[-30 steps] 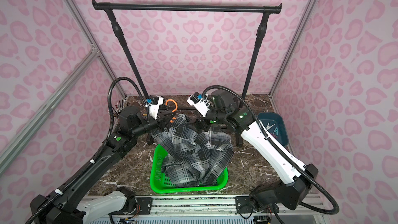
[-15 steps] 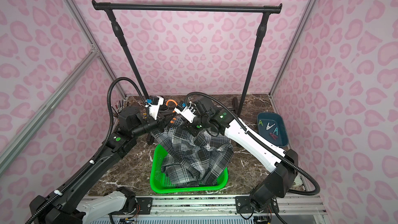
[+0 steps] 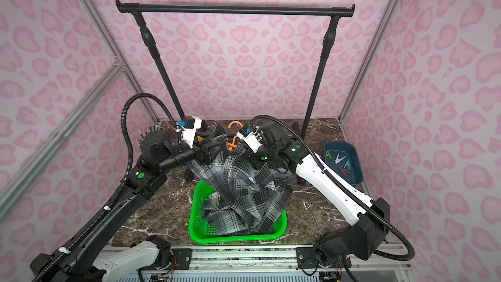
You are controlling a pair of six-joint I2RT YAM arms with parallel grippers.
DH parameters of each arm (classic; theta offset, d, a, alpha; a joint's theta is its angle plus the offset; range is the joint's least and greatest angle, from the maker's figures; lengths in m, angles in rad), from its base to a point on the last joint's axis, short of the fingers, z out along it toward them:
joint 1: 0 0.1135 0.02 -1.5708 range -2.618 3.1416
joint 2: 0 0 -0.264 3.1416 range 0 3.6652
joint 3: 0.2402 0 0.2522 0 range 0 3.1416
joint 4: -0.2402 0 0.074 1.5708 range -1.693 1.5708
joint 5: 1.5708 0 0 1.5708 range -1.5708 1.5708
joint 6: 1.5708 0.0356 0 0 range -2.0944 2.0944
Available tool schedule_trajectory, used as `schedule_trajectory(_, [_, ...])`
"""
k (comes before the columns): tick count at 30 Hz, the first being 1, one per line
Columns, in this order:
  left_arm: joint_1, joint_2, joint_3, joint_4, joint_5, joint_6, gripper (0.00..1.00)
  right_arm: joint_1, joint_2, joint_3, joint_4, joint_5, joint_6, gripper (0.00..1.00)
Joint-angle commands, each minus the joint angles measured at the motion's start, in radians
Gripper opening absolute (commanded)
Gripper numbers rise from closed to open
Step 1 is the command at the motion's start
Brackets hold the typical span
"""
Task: Remove the clothespins securing long-sleeve shirts to the hanger
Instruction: Remove the clamp from the hanger.
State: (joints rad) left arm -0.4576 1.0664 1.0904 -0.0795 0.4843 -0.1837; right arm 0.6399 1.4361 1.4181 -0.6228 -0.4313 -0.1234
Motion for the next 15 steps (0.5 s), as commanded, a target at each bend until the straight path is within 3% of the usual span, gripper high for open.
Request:
schedule_trajectory(1, [0.011,-0.031,0.010,0.048,0.074,-0.007,0.92,-0.047,-0.026,-0.031,0.068,-0.030,0.005,0.00])
schedule_trajectory(4, [0.070,-0.080,-0.003,0.117,0.135,-0.061,0.97,-0.088,-0.073,-0.084,0.097,-0.055,-0.017,0.00])
schedule_trajectory(8, [0.245,-0.083,-0.012,0.258,0.356,-0.227,0.98,-0.151,-0.181,-0.207,0.206,-0.091,-0.018,0.00])
schedule_trajectory(13, [0.380,-0.012,-0.086,0.722,0.609,-0.521,0.96,-0.168,-0.323,-0.350,0.326,-0.124,-0.044,0.00])
schedule_trajectory(15, [0.417,0.085,-0.092,1.067,0.735,-0.772,0.95,-0.179,-0.371,-0.393,0.354,-0.133,-0.046,0.00])
